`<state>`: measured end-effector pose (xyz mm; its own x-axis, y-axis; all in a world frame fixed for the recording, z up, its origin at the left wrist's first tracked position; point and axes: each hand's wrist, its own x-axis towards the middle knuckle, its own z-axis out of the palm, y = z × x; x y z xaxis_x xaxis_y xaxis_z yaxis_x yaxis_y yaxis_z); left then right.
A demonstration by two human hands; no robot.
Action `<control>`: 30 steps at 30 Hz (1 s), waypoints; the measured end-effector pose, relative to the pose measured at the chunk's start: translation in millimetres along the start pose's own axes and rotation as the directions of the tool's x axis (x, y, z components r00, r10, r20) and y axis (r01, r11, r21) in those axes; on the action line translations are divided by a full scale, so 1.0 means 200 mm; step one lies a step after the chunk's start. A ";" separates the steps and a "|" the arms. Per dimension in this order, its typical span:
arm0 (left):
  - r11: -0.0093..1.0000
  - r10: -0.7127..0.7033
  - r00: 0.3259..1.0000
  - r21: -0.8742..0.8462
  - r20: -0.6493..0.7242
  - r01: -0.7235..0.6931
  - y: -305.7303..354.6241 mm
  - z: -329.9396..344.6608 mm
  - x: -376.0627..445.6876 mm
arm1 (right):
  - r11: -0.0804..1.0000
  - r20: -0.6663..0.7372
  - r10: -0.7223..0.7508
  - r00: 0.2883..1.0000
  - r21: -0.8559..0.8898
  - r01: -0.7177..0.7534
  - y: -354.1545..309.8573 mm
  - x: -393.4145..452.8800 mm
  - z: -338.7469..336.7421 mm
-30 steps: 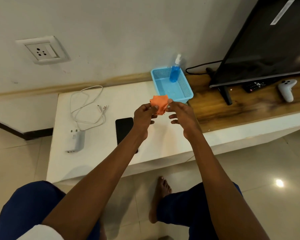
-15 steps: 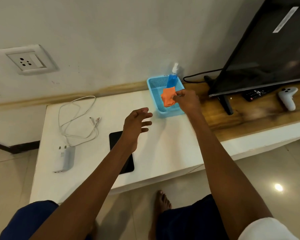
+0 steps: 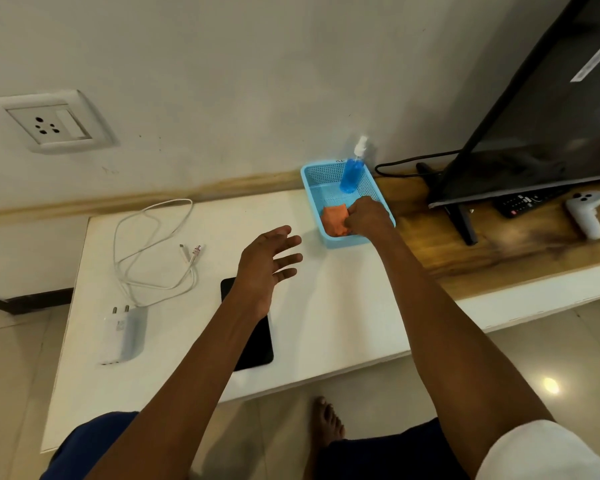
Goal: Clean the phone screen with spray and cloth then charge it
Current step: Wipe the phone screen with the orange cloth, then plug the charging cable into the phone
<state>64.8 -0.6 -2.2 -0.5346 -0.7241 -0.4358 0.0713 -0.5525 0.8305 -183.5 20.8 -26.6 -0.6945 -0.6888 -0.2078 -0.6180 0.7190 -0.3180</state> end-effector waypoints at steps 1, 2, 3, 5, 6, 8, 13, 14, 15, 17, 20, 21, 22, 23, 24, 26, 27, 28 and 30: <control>1.000 -0.005 1.000 0.005 -0.003 0.005 0.00 0.00 0.00 | 1.000 0.002 0.009 1.000 -0.030 -0.009 0.00 0.01 0.00; 1.000 -0.009 1.000 0.010 -0.007 0.009 0.00 0.00 0.00 | 0.998 -0.007 0.021 1.000 -0.055 -0.022 0.00 0.02 0.00; 1.000 -0.011 1.000 0.016 -0.011 0.011 0.00 -0.01 -0.01 | 0.997 -0.024 0.037 0.999 -0.066 -0.039 0.00 0.01 -0.01; 0.999 -0.009 1.000 0.032 -0.018 0.009 0.00 -0.02 -0.01 | 0.997 -0.058 0.040 0.998 -0.065 -0.043 0.01 0.00 -0.04; 0.999 -0.004 1.000 0.042 -0.021 0.005 0.01 -0.02 -0.02 | 0.999 -0.083 0.032 0.996 -0.039 -0.036 0.02 -0.03 -0.05; 0.997 0.010 1.000 0.074 -0.028 -0.008 0.02 -0.05 -0.03 | 0.996 -0.161 0.011 0.987 0.093 0.004 0.01 -0.11 -0.09; 0.977 0.042 0.998 0.213 -0.055 -0.029 0.09 -0.16 -0.12 | 0.906 -0.296 -0.154 0.943 0.339 0.255 -0.07 -0.50 -0.02; 0.967 0.048 0.997 0.254 -0.059 -0.031 0.11 -0.19 -0.15 | 0.889 -0.294 -0.197 0.935 0.348 0.297 -0.10 -0.58 0.01; 0.954 0.052 0.997 0.297 -0.061 -0.032 0.13 -0.23 -0.17 | 0.878 -0.266 -0.239 0.934 0.352 0.325 -0.13 -0.64 0.05; 0.928 0.065 0.995 0.371 -0.077 -0.032 0.16 -0.32 -0.23 | 0.867 -0.136 -0.324 0.936 0.352 0.352 -0.20 -0.74 0.11; 0.888 0.081 0.990 0.459 -0.119 -0.018 0.20 -0.49 -0.33 | 0.866 0.023 -0.420 0.907 0.309 0.393 -0.29 -0.84 0.19; 0.879 0.085 0.987 0.478 -0.140 -0.008 0.20 -0.55 -0.37 | 0.864 0.061 -0.446 0.893 0.291 0.412 -0.32 -0.86 0.21; 0.871 0.088 0.983 0.491 -0.159 0.001 0.20 -0.60 -0.40 | 0.862 0.097 -0.464 0.881 0.280 0.423 -0.34 -0.88 0.23; 0.866 0.093 0.980 0.500 -0.177 0.009 0.20 -0.66 -0.44 | 0.863 0.132 -0.471 0.872 0.274 0.425 -0.35 -0.89 0.25; 0.860 0.098 0.977 0.511 -0.192 0.014 0.21 -0.70 -0.47 | 0.866 0.160 -0.470 0.868 0.271 0.420 -0.37 -0.90 0.26; 0.843 0.106 0.972 0.538 -0.210 0.025 0.20 -0.78 -0.53 | 0.876 0.186 -0.458 0.870 0.263 0.405 -0.39 -0.91 0.28; 0.833 0.108 0.970 0.553 -0.217 0.031 0.19 -0.81 -0.55 | 0.880 0.188 -0.449 0.873 0.258 0.398 -0.40 -0.91 0.29; 0.823 0.109 0.969 0.567 -0.224 0.039 0.19 -0.84 -0.58 | 0.885 0.186 -0.442 0.877 0.252 0.393 -0.42 -0.92 0.31; 0.800 0.116 0.965 0.599 -0.233 0.048 0.17 -0.89 -0.62 | 0.892 0.171 -0.429 0.887 0.231 0.387 -0.46 -0.93 0.34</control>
<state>282.9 -3.1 18.6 -0.3114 -0.8596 -0.4050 -0.4730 -0.2294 0.8507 27.8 77.6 -21.9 -0.2879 -0.9353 -0.2057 -0.7352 0.3535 -0.5784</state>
